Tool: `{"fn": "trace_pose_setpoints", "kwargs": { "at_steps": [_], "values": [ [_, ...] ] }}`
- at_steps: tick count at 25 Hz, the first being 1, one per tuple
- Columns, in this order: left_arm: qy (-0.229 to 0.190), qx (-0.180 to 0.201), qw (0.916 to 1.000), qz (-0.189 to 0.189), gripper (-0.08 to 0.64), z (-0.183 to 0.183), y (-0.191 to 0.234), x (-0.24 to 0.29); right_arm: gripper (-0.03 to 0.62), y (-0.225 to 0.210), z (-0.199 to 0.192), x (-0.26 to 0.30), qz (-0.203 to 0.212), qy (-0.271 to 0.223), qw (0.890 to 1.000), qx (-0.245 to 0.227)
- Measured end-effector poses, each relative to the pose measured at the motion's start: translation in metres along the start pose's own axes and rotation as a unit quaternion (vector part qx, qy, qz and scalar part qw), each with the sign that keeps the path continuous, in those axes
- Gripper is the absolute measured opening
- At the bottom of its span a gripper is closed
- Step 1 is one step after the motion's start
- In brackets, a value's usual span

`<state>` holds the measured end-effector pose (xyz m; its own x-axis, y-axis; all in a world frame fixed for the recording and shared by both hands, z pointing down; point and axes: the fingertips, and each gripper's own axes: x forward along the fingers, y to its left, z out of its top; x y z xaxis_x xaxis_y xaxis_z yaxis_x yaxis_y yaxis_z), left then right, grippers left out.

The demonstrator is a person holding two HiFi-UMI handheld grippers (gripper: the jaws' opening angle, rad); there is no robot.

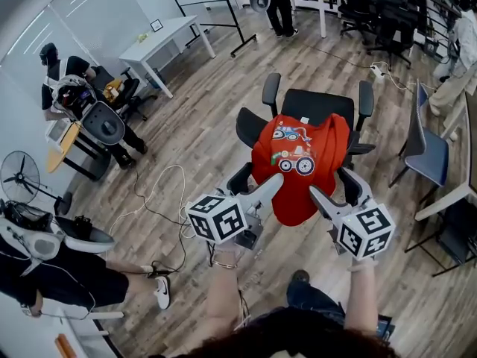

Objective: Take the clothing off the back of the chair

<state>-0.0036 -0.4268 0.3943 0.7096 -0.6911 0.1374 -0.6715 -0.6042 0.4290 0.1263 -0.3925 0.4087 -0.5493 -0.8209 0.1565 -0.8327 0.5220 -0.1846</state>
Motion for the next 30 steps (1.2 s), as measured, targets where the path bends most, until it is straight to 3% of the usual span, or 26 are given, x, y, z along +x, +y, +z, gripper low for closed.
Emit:
{"fn": "trace_pose_setpoints", "kwargs": {
  "at_steps": [4,12,15,22,30],
  "values": [
    [0.017,-0.004,0.9998,0.004,0.431,-0.008,0.006,0.013,0.314,-0.003,-0.002,0.007,0.018,0.002,1.0,0.011],
    [0.041,-0.019,0.9983,-0.036,0.436,-0.011,0.003,0.027,0.311,0.01,0.003,0.028,0.043,0.004,0.999,0.014],
    [0.045,-0.013,0.998,-0.043,0.429,-0.011,-0.003,0.029,0.25,0.018,0.005,0.032,0.056,0.007,0.998,0.012],
    [0.046,0.024,0.9958,-0.075,0.189,-0.012,-0.033,0.027,0.171,0.025,0.004,0.029,0.064,0.012,0.998,0.0],
    [0.042,0.048,0.9959,-0.065,0.105,-0.009,-0.04,0.022,0.072,0.03,0.009,0.026,0.053,0.01,0.998,-0.031]
  ]
}}
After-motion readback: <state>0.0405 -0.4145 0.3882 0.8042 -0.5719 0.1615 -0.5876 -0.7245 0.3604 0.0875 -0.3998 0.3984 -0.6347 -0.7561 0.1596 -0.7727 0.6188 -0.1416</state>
